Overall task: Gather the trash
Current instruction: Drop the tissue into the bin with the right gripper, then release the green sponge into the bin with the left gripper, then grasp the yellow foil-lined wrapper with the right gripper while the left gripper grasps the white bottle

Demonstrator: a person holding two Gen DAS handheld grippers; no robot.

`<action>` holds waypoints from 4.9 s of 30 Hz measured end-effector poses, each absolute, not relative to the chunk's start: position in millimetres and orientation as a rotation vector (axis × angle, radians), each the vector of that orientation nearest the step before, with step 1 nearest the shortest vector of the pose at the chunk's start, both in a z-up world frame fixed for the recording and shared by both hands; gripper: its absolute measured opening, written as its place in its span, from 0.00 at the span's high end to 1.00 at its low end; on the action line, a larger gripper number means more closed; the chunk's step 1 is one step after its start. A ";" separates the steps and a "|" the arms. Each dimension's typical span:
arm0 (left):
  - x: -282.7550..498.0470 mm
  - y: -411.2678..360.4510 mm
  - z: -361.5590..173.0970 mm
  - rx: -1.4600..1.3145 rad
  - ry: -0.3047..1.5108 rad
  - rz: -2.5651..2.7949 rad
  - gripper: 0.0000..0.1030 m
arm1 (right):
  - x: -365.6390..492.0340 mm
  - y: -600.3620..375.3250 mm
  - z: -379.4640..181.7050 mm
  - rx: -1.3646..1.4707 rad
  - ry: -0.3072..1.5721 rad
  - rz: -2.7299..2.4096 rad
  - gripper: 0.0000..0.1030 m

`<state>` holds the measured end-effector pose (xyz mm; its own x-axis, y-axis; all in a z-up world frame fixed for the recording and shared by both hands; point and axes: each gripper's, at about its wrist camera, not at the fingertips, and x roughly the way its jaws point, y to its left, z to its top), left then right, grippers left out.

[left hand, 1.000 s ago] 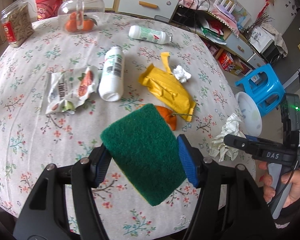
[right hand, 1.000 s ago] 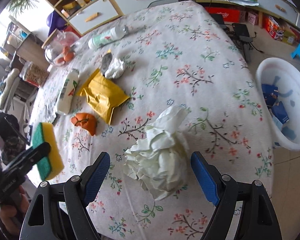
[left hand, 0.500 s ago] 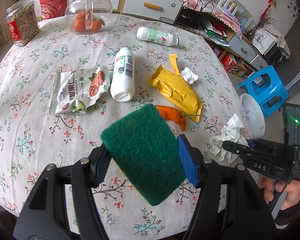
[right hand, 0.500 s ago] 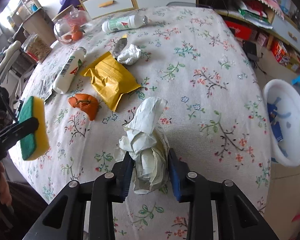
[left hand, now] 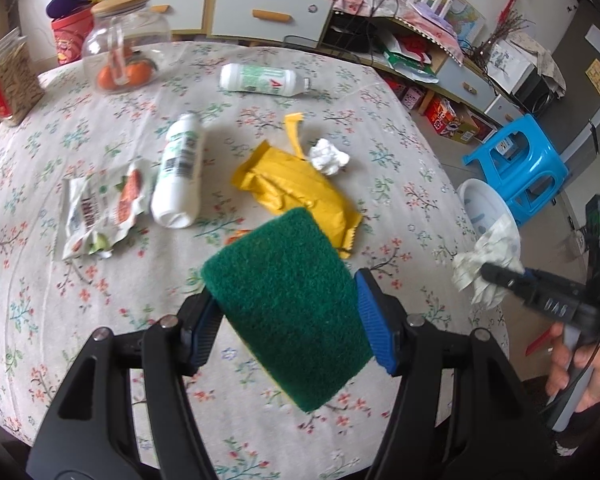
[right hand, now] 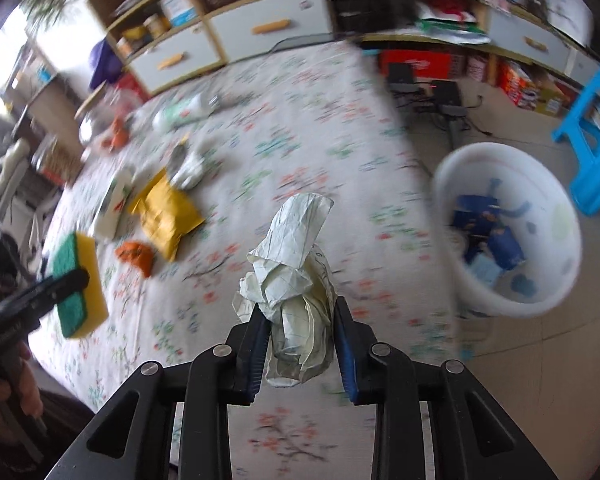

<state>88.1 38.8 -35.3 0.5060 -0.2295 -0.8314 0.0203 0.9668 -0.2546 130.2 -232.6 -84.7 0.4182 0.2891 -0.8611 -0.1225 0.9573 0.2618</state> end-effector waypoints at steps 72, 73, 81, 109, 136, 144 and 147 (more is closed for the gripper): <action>178.5 -180.6 -17.0 0.066 0.960 -0.427 0.05 | 138.8 -437.3 -78.7 0.423 1.018 -0.162 0.25; 177.7 -174.9 -16.6 0.062 0.959 -0.422 0.05 | 139.9 -433.0 -78.0 0.417 1.019 -0.157 0.25; 163.0 -106.2 -4.3 0.025 0.928 -0.337 0.02 | 153.9 -389.2 -73.8 0.354 1.029 -0.112 0.24; 124.4 129.4 -23.8 -0.102 0.978 0.065 0.01 | 207.5 -118.5 -84.1 0.075 1.110 0.244 0.23; 127.5 164.6 -34.2 -0.225 1.012 0.033 0.01 | 212.2 -30.3 -114.2 -0.096 1.168 0.403 0.79; 147.9 148.4 -40.0 -0.363 1.037 -0.091 0.36 | 210.5 -61.0 -93.9 0.004 1.125 0.406 0.81; 154.8 131.2 -44.6 -0.337 1.061 -0.132 0.48 | 211.7 -74.8 -90.1 0.037 1.120 0.393 0.81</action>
<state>154.8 131.2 -44.6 0.4855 -0.2673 -0.8324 -0.0547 0.9410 -0.3340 211.7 -74.8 -90.1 0.3748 0.3252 -0.8682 -0.2884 0.9309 0.2242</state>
